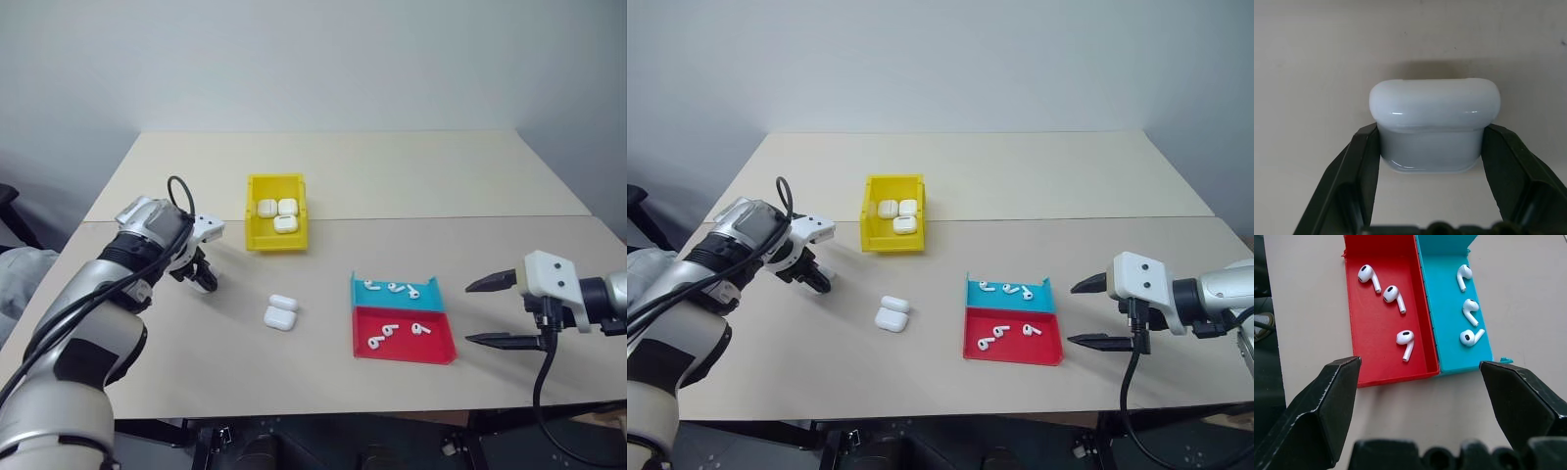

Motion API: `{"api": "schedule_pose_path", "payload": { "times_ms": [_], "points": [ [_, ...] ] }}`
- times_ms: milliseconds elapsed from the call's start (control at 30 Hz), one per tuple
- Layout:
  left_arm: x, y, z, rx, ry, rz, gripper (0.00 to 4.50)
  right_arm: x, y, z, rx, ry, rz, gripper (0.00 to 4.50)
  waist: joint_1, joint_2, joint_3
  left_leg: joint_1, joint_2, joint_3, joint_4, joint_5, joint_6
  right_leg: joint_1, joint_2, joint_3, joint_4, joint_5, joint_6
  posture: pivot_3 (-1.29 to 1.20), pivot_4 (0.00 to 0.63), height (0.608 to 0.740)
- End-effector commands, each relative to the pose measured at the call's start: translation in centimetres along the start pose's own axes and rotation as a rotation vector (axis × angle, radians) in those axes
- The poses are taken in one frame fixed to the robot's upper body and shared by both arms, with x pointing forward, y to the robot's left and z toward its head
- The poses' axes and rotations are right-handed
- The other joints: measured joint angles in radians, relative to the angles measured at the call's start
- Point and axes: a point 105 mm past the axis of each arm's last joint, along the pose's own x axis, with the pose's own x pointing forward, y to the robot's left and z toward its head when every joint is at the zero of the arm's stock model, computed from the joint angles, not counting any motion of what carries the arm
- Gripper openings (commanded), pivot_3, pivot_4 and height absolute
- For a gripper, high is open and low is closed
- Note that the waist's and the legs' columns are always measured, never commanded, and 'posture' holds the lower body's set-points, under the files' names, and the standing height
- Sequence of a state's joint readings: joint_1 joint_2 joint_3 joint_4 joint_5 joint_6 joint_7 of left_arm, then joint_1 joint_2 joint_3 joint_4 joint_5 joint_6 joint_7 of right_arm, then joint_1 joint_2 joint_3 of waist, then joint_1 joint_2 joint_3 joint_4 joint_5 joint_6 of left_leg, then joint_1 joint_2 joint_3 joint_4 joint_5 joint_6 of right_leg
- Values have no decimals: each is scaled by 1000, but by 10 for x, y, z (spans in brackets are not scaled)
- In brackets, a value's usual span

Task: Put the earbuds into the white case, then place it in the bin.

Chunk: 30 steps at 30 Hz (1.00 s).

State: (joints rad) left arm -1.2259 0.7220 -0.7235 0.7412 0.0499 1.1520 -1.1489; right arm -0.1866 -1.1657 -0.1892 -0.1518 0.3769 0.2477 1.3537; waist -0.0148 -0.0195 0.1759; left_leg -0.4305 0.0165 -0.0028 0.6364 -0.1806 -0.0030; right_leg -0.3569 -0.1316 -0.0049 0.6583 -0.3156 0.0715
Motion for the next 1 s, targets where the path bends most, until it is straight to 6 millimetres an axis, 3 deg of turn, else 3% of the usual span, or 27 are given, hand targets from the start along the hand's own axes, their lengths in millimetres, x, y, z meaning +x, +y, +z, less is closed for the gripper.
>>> {"api": "schedule_pose_path", "payload": {
  "times_ms": [33, 267, 400, 567, 767, 833, 867, 1000],
  "points": [
    [-21, 9, 9, 66, -75, 59, 2781, -9, -7, 13, -64, -11, -46, 4500, 0, 0, 0, 0, 0, 0, 0, 0, 0, 0, 0, 0, 0, 0, 0, 0, 150, 740],
    [-61, -11, 30, 228, -304, 101, 2781, -14, -13, 25, -71, 43, -5, 4500, 1, 0, 0, -1, 0, 0, 1, 0, 0, 0, 0, 0, 0, 0, 0, 0, 150, 740],
    [-83, -48, 25, 321, -507, -33, 2781, -14, -14, 36, -73, 93, 50, 4500, -6, 1, 0, -1, 1, 0, 1, 0, 0, -1, 0, 1, 0, 0, 0, 0, 150, 740],
    [-70, -73, 18, 390, -628, -29, 2781, -4, -10, 45, -102, 151, 128, 4500, -1, 1, 0, 0, 1, 1, 2, 0, 1, -1, 0, 2, 2, 0, 0, 0, 150, 740],
    [-72, -121, 15, 559, -975, -140, 2781, 18, -4, 42, -133, 248, 197, 4500, 4, 1, 0, -1, 1, 1, 5, -1, 1, -2, 0, 3, 3, 0, 0, 0, 150, 740],
    [-67, -130, 6, 572, -978, -183, 2781, 24, 0, 41, -130, 264, 213, 4500, 4, 1, 0, -2, 1, 1, 5, -1, 1, -2, 0, 4, 3, 0, 0, 0, 150, 740],
    [-69, -140, 3, 604, -1086, -232, 2781, 28, 4, 42, -136, 263, 226, 4500, 3, 2, 0, -2, 1, 1, 5, -1, 1, -3, 0, 4, 3, 0, 0, 0, 150, 740],
    [-69, -155, -13, 614, -1253, -331, 2781, 46, 16, 45, -185, 235, 248, 3602, -1, 3, -1, 0, 2, 3, 5, -2, 2, -3, 0, 6, 4, 0, 0, 0, 150, 740]
  ]
}}
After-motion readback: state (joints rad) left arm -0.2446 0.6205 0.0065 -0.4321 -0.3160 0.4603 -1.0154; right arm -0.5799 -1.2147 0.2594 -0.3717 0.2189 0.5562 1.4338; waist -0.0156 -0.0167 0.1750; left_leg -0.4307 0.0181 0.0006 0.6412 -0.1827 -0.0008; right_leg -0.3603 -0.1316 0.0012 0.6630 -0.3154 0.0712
